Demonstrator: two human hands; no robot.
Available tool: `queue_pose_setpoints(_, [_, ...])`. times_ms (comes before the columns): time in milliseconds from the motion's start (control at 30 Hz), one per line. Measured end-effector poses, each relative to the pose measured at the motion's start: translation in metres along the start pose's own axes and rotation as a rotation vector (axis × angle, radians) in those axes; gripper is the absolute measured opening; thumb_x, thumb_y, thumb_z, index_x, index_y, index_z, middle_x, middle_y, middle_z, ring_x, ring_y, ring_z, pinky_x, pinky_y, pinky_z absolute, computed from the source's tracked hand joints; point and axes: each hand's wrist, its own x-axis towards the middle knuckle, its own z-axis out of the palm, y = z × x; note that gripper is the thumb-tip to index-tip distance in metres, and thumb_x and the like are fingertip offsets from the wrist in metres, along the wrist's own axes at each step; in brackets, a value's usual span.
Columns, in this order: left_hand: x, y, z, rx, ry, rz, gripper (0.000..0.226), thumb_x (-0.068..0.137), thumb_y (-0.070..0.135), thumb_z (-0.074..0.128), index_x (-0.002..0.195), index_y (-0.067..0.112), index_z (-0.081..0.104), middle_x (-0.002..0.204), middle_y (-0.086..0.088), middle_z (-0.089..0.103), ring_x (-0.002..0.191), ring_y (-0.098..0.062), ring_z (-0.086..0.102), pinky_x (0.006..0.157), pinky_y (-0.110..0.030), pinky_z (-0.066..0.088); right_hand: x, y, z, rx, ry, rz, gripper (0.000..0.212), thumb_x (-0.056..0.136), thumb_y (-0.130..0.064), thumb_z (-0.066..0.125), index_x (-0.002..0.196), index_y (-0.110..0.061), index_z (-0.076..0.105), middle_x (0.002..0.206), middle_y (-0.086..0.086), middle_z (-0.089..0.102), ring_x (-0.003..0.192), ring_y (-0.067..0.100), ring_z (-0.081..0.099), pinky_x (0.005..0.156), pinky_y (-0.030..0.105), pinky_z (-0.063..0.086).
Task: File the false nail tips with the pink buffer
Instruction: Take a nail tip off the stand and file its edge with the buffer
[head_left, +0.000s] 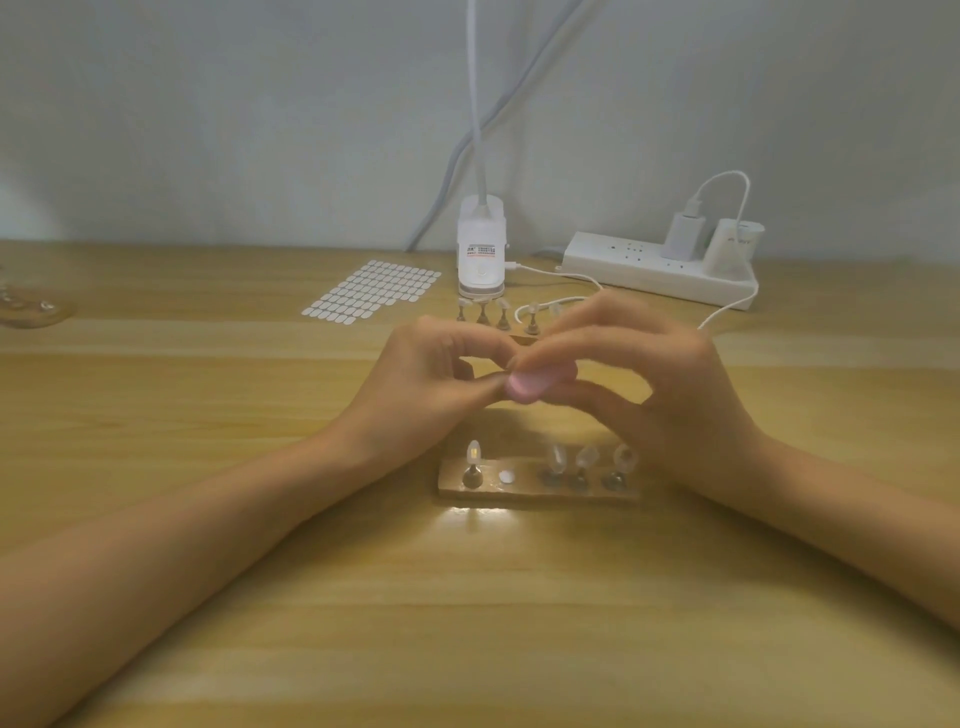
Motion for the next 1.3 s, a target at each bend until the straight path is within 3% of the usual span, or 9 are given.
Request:
queue_pose_setpoints(333, [0.001, 0.000, 0.000, -0.003, -0.003, -0.052, 0.002, 0.085, 0.021, 0.081, 0.084, 0.023, 0.081, 0.081, 0.001, 0.078, 0.063, -0.034, 0.060, 0.060, -0.055, 0.051, 0.002, 0.004, -0.003, 0.000, 0.016, 0.024, 0.017, 0.087, -0.008, 0.077, 0.103, -0.009, 0.077, 0.096, 0.009, 0.069, 0.089, 0.020, 0.067, 0.081, 0.035, 0.055])
queue_pose_setpoints(433, [0.000, 0.001, 0.000, -0.012, -0.014, -0.062, 0.004, 0.087, 0.020, 0.078, 0.084, 0.019, 0.082, 0.081, -0.002, 0.078, 0.063, -0.014, 0.062, 0.058, -0.042, 0.050, 0.002, 0.006, -0.004, -0.006, 0.028, 0.037, 0.018, 0.086, -0.007, 0.078, 0.104, -0.008, 0.077, 0.095, 0.008, 0.069, 0.087, 0.018, 0.066, 0.080, 0.034, 0.055])
queue_pose_setpoints(567, [0.000, 0.002, 0.000, -0.004, 0.005, -0.081, 0.005, 0.086, 0.019, 0.079, 0.086, 0.014, 0.082, 0.081, -0.003, 0.078, 0.069, -0.024, 0.067, 0.063, -0.044, 0.051, 0.003, 0.008, -0.004, -0.018, 0.037, 0.034, 0.019, 0.086, -0.009, 0.078, 0.105, -0.009, 0.077, 0.095, 0.008, 0.069, 0.087, 0.020, 0.067, 0.078, 0.036, 0.055])
queue_pose_setpoints(700, [0.000, 0.003, -0.001, 0.007, -0.018, -0.068, 0.013, 0.084, 0.028, 0.082, 0.086, 0.016, 0.082, 0.083, -0.019, 0.075, 0.051, -0.035, 0.043, 0.050, -0.044, 0.039, 0.002, 0.006, -0.003, -0.009, -0.009, -0.008, 0.019, 0.085, -0.008, 0.080, 0.104, -0.009, 0.077, 0.095, 0.009, 0.068, 0.087, 0.019, 0.066, 0.079, 0.033, 0.054])
queue_pose_setpoints(767, [0.000, 0.002, -0.001, -0.002, -0.002, -0.069, 0.011, 0.084, 0.028, 0.083, 0.085, 0.017, 0.082, 0.077, -0.008, 0.076, 0.050, -0.030, 0.039, 0.049, -0.037, 0.036, 0.002, 0.007, -0.004, -0.012, 0.013, 0.027, 0.019, 0.085, -0.009, 0.079, 0.105, -0.010, 0.077, 0.095, 0.008, 0.069, 0.086, 0.019, 0.067, 0.078, 0.035, 0.055])
queue_pose_setpoints(833, [0.000, 0.001, -0.002, -0.022, -0.001, -0.066, 0.004, 0.084, 0.022, 0.081, 0.085, 0.018, 0.082, 0.072, 0.004, 0.075, 0.050, -0.016, 0.040, 0.047, -0.029, 0.036, 0.003, 0.008, -0.005, -0.009, 0.040, 0.069, 0.019, 0.086, -0.010, 0.077, 0.105, -0.010, 0.077, 0.095, 0.008, 0.069, 0.086, 0.020, 0.067, 0.078, 0.038, 0.054])
queue_pose_setpoints(933, [0.000, 0.002, -0.001, -0.005, -0.022, -0.077, 0.009, 0.085, 0.025, 0.081, 0.088, 0.016, 0.082, 0.080, -0.008, 0.077, 0.049, -0.027, 0.042, 0.049, -0.041, 0.039, 0.003, 0.009, -0.003, -0.005, -0.010, 0.008, 0.018, 0.087, -0.008, 0.079, 0.104, -0.008, 0.078, 0.096, 0.008, 0.068, 0.087, 0.019, 0.066, 0.080, 0.032, 0.055])
queue_pose_setpoints(1100, [-0.001, 0.004, 0.000, -0.055, -0.011, -0.030, 0.006, 0.087, 0.012, 0.077, 0.090, 0.010, 0.081, 0.084, -0.002, 0.079, 0.047, 0.007, 0.053, 0.049, -0.007, 0.036, 0.001, 0.023, -0.013, 0.010, 0.087, 0.238, 0.014, 0.089, -0.021, 0.075, 0.103, -0.018, 0.078, 0.096, -0.004, 0.071, 0.091, 0.012, 0.064, 0.079, 0.030, 0.050])
queue_pose_setpoints(1300, [-0.001, 0.006, -0.001, -0.199, 0.045, -0.053, 0.012, 0.083, 0.019, 0.075, 0.089, 0.008, 0.074, 0.093, -0.009, 0.079, 0.059, -0.008, 0.070, 0.053, -0.017, 0.051, -0.003, 0.021, -0.009, 0.052, 0.083, 0.265, 0.015, 0.091, -0.026, 0.073, 0.105, -0.021, 0.077, 0.103, -0.001, 0.074, 0.098, 0.019, 0.064, 0.078, 0.030, 0.049])
